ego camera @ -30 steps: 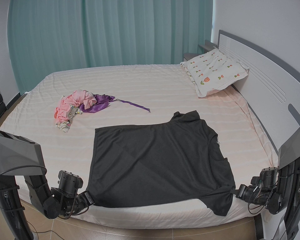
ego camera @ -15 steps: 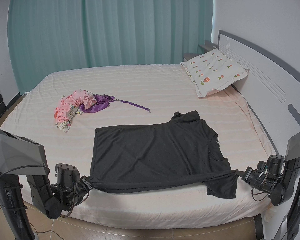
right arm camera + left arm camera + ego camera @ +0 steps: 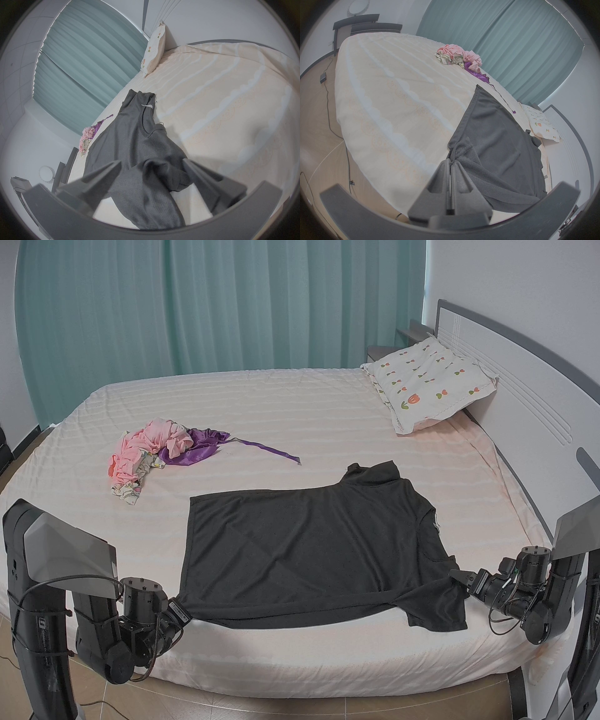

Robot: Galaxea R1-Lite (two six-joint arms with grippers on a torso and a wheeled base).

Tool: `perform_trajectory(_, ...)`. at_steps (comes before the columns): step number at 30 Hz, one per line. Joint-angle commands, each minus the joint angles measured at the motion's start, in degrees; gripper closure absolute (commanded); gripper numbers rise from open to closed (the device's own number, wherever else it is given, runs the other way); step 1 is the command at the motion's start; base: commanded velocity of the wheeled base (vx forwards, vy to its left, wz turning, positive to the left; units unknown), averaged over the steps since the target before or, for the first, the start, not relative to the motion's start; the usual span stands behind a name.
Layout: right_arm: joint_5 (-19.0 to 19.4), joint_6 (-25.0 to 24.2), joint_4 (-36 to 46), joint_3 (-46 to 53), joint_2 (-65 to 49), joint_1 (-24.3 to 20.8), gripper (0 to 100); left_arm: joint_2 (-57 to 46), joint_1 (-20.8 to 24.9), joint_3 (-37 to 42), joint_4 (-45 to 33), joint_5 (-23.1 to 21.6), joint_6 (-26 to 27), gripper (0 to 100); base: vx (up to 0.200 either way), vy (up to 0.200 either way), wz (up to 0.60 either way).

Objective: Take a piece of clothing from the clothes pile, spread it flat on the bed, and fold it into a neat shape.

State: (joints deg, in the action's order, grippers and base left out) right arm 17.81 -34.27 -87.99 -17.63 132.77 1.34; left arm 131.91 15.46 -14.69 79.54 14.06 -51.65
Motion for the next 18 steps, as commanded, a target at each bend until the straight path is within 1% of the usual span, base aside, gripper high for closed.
perform_trajectory(1, 0.03, -0.01, 0.89, 1.9, -2.78, 1.65, 0, 0.98, 0.1, 0.01, 0.09, -0.08, -0.03, 100, 0.0, 0.0, 0.0)
perform_trajectory(2, 0.03, -0.01, 0.89, 1.9, -2.78, 1.65, 0, 0.98, 0.1, 0.01, 0.09, -0.08, -0.03, 100, 0.0, 0.0, 0.0)
perform_trajectory(4, 0.03, -0.01, 1.16, 5.76, -4.71, 1.74, 0, 0.98, 0.1, 0.01, 0.0, -0.08, -0.03, 100, 0.0, 0.0, 0.0)
perform_trajectory(9, 0.56, 0.25, 0.19, 12.0, -4.27, 0.33, 0, 0.98, 0.1, 0.01, 0.0, -0.08, -0.12, 100, 0.0, 0.0, 0.0)
perform_trajectory(12, 0.73, 0.25, 0.1, 12.35, -2.95, 0.07, 0, 0.98, 0.1, 0.1, 0.0, -0.08, -0.12, 100, 0.0, 0.0, 0.0)
perform_trajectory(18, 1.53, 1.92, 0.01, 12.09, -0.58, -2.4, 0, 0.89, 0.1, 0.1, 0.0, -0.08, -0.03, 100, 0.0, 0.0, 0.0)
